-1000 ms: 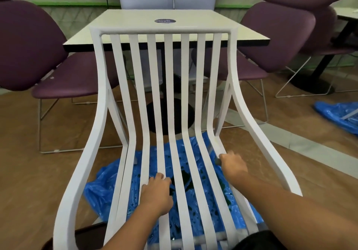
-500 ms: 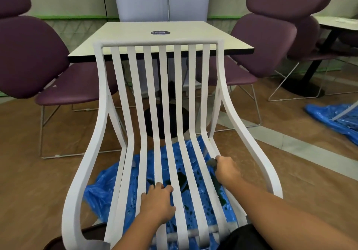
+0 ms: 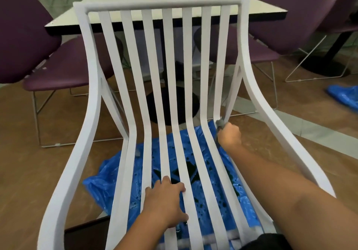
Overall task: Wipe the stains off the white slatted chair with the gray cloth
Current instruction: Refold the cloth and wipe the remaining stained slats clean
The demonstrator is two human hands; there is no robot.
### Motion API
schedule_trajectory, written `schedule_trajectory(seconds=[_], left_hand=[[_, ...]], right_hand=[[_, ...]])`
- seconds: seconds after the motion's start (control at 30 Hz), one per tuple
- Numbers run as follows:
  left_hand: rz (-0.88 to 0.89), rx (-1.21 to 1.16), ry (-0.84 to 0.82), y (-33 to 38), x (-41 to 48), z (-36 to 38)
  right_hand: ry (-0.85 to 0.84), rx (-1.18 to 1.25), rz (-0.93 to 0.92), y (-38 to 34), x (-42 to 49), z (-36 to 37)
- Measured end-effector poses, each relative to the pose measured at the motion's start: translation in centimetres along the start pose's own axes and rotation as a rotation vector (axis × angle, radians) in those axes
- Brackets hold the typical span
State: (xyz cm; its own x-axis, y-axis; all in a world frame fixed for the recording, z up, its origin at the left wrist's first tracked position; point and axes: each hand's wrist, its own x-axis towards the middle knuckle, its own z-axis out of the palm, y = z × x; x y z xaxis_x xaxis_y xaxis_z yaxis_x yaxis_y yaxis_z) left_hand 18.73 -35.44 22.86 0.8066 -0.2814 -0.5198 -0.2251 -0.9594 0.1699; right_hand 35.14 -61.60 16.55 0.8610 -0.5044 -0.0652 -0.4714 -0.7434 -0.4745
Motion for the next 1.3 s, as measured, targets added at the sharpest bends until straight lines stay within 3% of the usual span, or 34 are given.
schedule_trajectory(seconds=[0.17, 0.53, 0.7, 0.8, 0.87, 0.97, 1.07, 1.13, 1.3], left_hand=[[0.010, 0.030, -0.024, 0.0, 0.8, -0.5], [0.007, 0.032, -0.051, 0.6, 0.6, -1.2], [0.019, 0.008, -0.038, 0.5, -0.8, -0.9], [0.020, -0.001, -0.060, 0.8, -2.0, -0.8], [0.017, -0.053, -0.040, 1.2, -2.6, -0.7], [-0.007, -0.321, 0.017, 2.1, -3.3, -0.6], [-0.050, -0.754, 0.089, 2.9, -4.0, -0.9], [-0.101, -0.976, 0.119, 2.9, -4.4, -1.6], [-0.120, -1.570, 0.200, 1.5, -6.2, -3.2]], right_hand=[[0.004, 0.106, 0.095, -0.4, 3.2, 1.0], [-0.034, -0.154, -0.036, 1.0, -2.4, -1.1], [-0.189, -0.368, -0.025, 1.4, -7.3, -4.6], [-0.381, -0.561, -0.002, 0.8, -10.5, -6.6], [-0.500, -0.568, -0.031, -0.1, -12.7, -7.3], [-0.605, -0.259, -0.096, -1.9, -15.8, -8.5], [-0.794, 0.401, -0.032, -4.1, -19.7, -9.7], [-0.820, 0.706, 0.049, -5.3, -21.6, -10.4], [-0.838, 1.086, 0.350, -6.8, -23.1, -11.4]])
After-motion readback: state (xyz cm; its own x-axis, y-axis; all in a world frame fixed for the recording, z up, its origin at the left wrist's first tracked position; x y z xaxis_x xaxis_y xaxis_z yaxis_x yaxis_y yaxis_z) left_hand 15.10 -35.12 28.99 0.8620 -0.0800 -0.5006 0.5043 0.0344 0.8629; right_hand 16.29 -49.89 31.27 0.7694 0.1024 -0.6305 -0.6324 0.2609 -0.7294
